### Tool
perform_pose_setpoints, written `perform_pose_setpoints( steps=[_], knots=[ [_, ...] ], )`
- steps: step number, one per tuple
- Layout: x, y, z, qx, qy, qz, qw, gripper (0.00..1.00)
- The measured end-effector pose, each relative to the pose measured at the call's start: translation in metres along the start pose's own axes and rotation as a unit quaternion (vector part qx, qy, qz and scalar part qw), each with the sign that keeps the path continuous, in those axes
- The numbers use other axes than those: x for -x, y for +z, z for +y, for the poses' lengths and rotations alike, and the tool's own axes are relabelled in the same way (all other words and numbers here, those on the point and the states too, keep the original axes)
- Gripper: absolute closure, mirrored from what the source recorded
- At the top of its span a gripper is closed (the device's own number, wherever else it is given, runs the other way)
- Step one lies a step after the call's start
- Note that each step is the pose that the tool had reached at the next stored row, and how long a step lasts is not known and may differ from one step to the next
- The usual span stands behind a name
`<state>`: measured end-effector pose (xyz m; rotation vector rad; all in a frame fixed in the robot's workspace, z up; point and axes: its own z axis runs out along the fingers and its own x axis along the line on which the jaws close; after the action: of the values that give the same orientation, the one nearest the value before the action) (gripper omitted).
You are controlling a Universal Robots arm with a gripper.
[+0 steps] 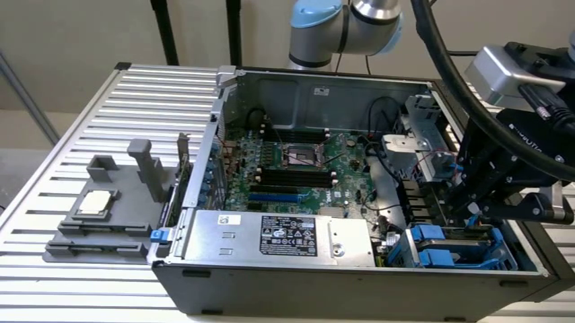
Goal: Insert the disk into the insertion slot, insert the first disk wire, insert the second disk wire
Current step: 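Insert the second disk wire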
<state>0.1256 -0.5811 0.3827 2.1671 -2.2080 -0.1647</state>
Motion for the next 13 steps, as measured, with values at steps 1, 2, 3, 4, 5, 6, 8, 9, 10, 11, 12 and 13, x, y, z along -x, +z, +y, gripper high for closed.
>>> perform_pose_setpoints(
  steps=[1, 2, 3, 4, 5, 6, 8, 9, 10, 11, 12, 13],
  knots=[
    [0.0014, -0.0001, -0.0016, 0.0, 0.0, 0.0, 1.0, 0.75],
    [0.003, -0.0002, -0.0032, 0.0, 0.0, -0.0001, 1.0, 0.75],
    [0.0047, -0.0003, -0.0047, 0.0, 0.0, -0.0001, 1.0, 0.75],
    [0.006, -0.0004, -0.0059, 0.0, 0.0, 0.0, 1.0, 0.75],
    [0.0068, -0.0004, -0.0064, 0.0, 0.0, -0.0001, 1.0, 0.75],
    [0.0068, -0.0005, -0.0069, 0.0001, 0.0, 0.0, 1.0, 0.75],
    [0.0069, -0.0004, -0.0069, 0.0001, 0.0, 0.0, 1.0, 0.75],
    [0.0068, -0.0004, -0.0069, 0.0001, 0.0, 0.0, 1.0, 0.75],
    [0.0069, -0.0004, -0.0069, 0.0001, 0.0, -0.0001, 1.0, 0.75],
    [0.0069, -0.0004, -0.007, 0.0002, 0.0, -0.0001, 1.0, 0.75],
    [0.0069, -0.0004, -0.007, 0.0002, 0.0, -0.0001, 1.0, 0.75],
    [0.0069, -0.0004, -0.007, 0.0002, 0.0, -0.0001, 1.0, 0.75]
  ],
)
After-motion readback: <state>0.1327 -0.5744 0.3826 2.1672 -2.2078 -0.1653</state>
